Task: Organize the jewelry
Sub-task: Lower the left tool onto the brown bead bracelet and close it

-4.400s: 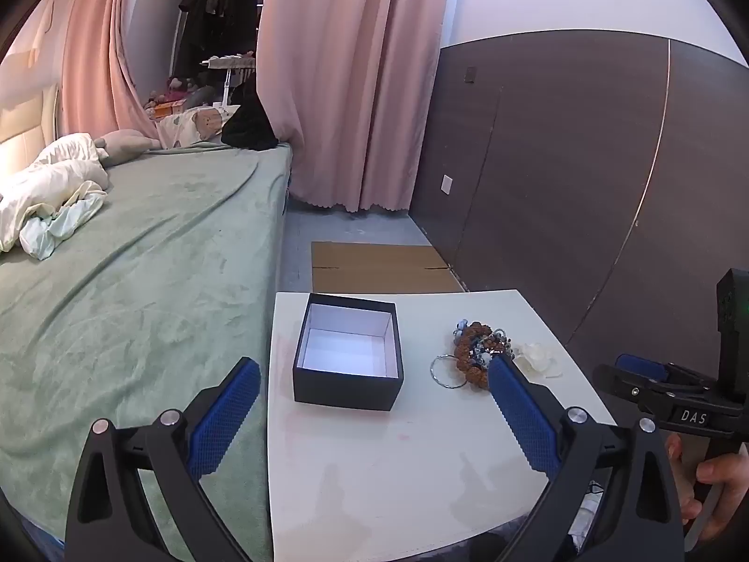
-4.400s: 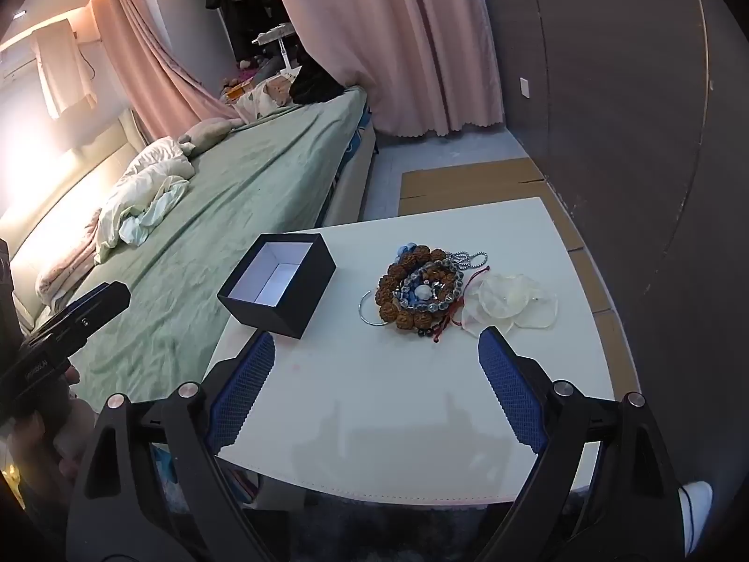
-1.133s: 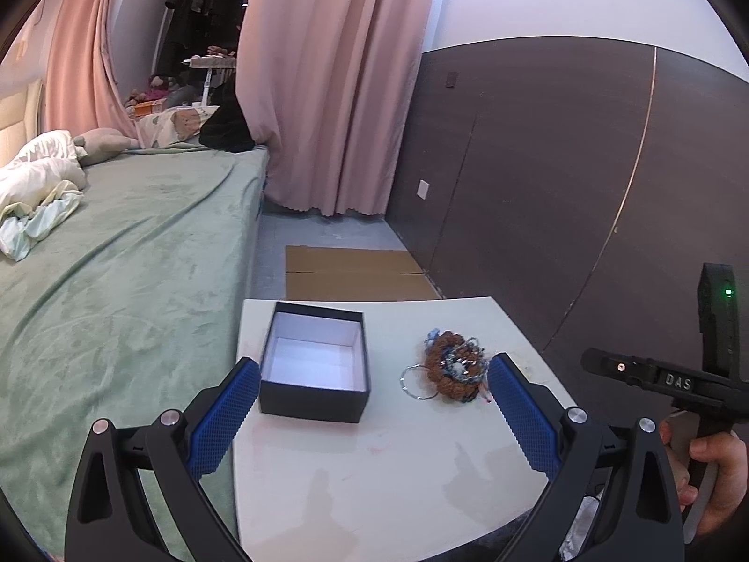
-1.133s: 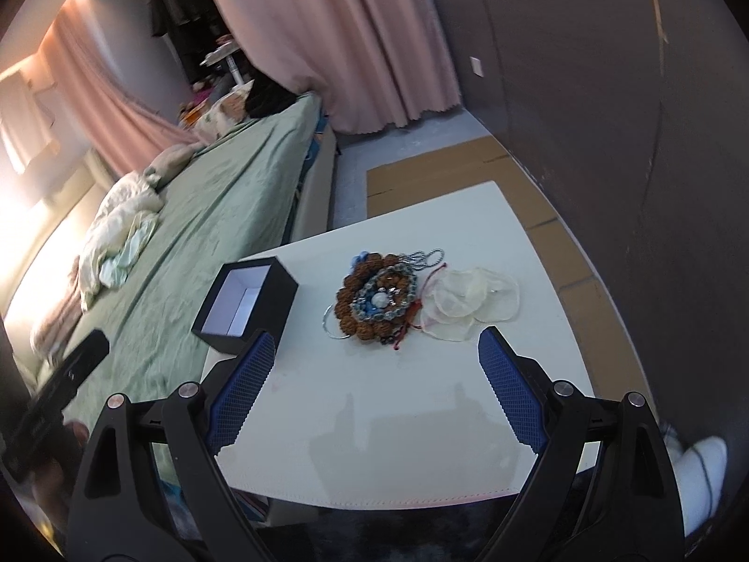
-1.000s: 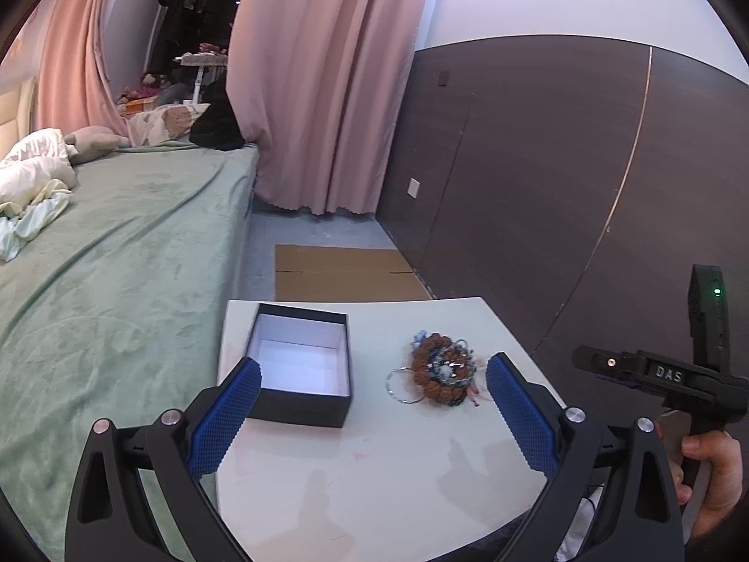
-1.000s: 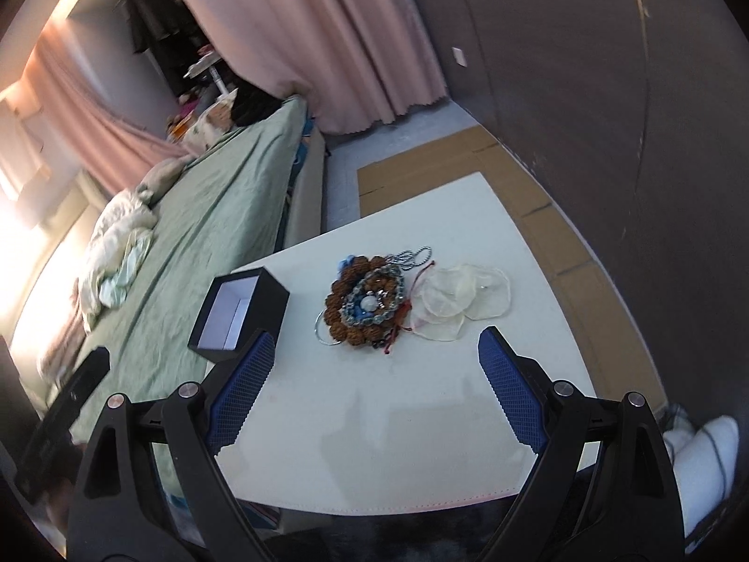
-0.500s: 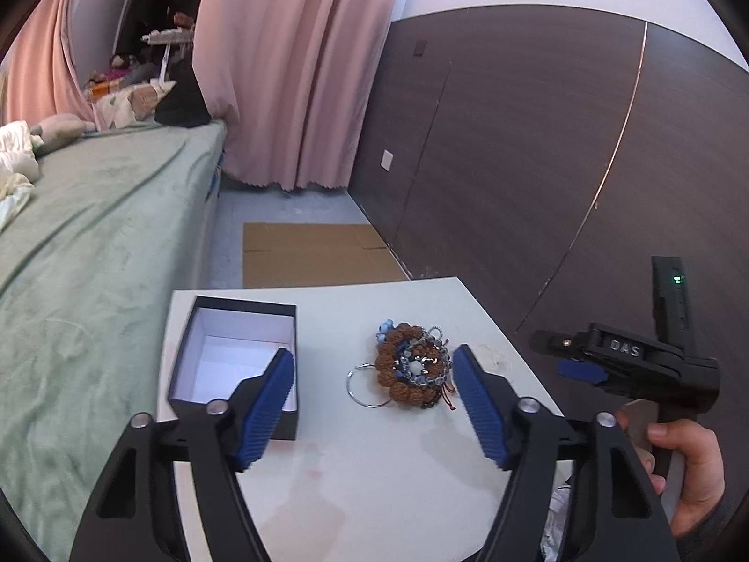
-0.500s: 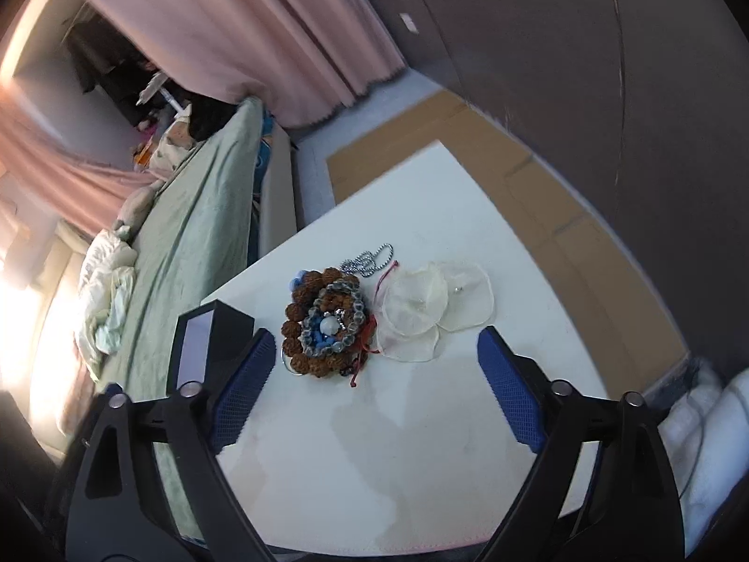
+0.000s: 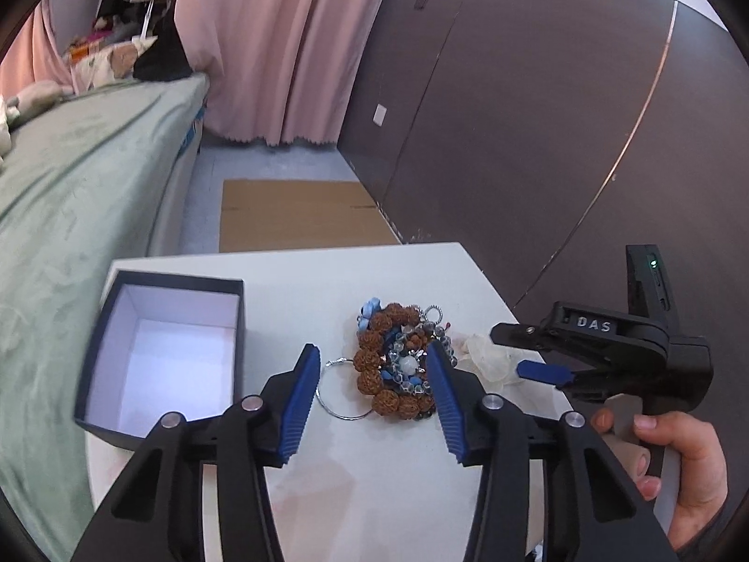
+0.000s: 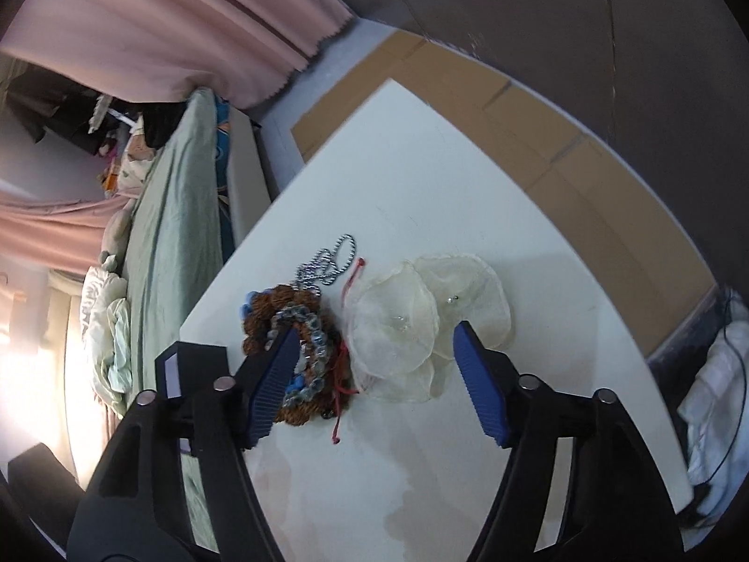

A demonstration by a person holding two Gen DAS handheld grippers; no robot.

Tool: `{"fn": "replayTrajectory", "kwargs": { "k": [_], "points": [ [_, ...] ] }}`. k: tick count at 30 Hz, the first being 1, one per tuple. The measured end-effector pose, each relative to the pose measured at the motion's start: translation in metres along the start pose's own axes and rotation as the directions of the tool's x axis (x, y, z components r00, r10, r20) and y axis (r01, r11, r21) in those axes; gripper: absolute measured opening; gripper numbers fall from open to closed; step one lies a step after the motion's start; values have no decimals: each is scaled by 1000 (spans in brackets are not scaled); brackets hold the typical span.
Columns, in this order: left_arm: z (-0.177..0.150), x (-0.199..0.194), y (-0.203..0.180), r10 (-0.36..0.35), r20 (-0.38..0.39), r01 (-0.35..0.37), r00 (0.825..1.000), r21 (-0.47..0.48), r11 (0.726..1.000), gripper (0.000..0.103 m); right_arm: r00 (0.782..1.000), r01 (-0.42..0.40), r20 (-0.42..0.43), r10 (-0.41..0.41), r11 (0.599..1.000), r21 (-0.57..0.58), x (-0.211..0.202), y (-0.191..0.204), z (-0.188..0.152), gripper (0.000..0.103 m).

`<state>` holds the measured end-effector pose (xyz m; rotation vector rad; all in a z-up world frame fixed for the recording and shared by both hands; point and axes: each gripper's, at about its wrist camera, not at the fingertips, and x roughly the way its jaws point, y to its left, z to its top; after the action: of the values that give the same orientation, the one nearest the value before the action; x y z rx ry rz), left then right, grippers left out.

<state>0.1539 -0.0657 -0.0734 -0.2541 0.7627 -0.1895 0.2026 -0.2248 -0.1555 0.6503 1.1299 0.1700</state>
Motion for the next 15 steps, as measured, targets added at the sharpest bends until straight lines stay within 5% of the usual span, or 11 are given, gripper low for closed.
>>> {"fn": "replayTrajectory", "kwargs": {
  "k": [6, 8, 9, 15],
  "points": [
    [-2, 19, 0, -19, -25, 19, 1000, -34, 999, 43, 999, 35, 12, -35, 999, 20, 10, -4, 4, 54],
    [-2, 24, -1, -18, -30, 17, 999, -35, 999, 43, 998, 57, 17, -58, 998, 15, 13, -4, 6, 31],
    [-2, 26, -2, -17, -34, 15, 999, -34, 999, 43, 999, 45, -6, -45, 999, 22, 18, -6, 7, 6],
    [-7, 45, -4, -1, -62, -2, 998, -37, 999, 42, 1000, -23, 20, 22, 999, 49, 11, -7, 11, 2]
  ]
}}
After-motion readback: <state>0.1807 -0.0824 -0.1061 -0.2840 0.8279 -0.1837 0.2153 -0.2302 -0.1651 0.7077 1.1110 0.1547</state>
